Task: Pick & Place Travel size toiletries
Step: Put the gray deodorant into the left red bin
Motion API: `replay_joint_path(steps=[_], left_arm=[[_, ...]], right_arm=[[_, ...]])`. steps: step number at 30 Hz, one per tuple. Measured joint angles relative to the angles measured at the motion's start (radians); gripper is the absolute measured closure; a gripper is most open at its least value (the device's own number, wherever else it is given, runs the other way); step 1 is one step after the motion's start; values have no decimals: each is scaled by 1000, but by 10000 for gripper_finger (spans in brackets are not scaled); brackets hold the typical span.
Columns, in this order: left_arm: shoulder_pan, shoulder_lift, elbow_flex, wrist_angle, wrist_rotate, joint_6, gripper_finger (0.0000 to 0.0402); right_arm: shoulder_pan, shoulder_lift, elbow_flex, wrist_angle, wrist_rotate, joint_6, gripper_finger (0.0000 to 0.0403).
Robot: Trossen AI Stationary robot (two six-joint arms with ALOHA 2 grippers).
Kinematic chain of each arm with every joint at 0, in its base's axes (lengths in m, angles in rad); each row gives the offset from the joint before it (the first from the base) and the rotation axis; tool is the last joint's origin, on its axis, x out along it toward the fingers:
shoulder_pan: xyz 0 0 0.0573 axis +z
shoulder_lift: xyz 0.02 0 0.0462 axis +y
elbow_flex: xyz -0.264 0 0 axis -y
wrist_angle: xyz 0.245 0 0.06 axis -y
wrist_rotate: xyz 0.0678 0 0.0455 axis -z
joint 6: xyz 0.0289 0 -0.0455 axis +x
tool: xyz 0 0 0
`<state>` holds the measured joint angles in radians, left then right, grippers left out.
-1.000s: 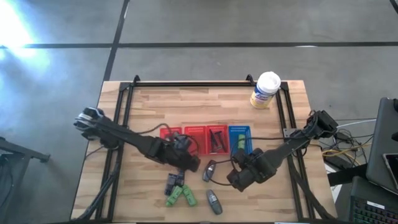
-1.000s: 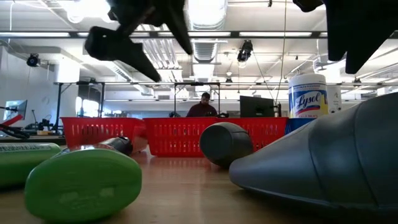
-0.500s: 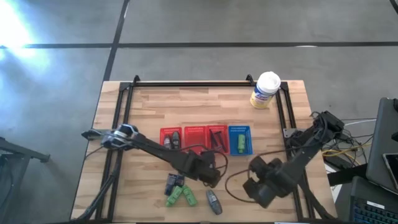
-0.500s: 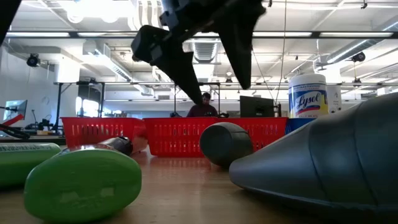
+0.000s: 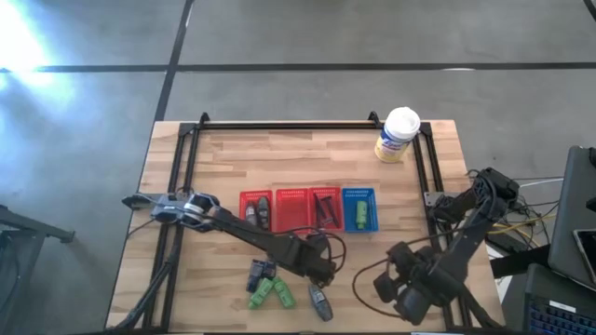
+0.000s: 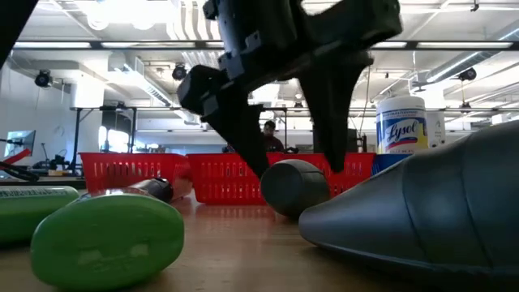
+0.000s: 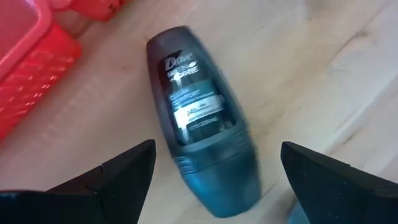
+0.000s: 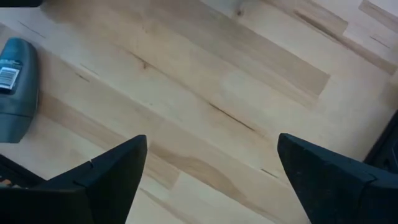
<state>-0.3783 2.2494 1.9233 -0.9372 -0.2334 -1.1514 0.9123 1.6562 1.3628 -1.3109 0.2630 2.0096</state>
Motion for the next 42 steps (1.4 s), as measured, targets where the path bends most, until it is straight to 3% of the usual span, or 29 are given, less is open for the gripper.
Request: replay_joint_path(steps=[10,18,26,28,33,37,42], left_arm=[[4,0,-101,152,-9,-9,82],[3,-3,-112,149,-7,0,192],[-31,-104,-113,109,23,-3,197],[-59,-164,-112,59,-12,-32,197],[-117,-307,-124,-180,-241,-208,197],[-76,-425,-251,-277,-317,-339,197],[21,-554,-529,-85,-260,-387,197]], right_arm=[[0,2,0,2,25,1,76],[0,2,-7,1,28,3,92],[0,2,-19,2,27,5,106],[0,2,-19,2,27,5,105],[-1,2,-24,2,28,6,92],[-1,2,-28,3,46,7,82],[-1,2,-31,3,53,6,72]])
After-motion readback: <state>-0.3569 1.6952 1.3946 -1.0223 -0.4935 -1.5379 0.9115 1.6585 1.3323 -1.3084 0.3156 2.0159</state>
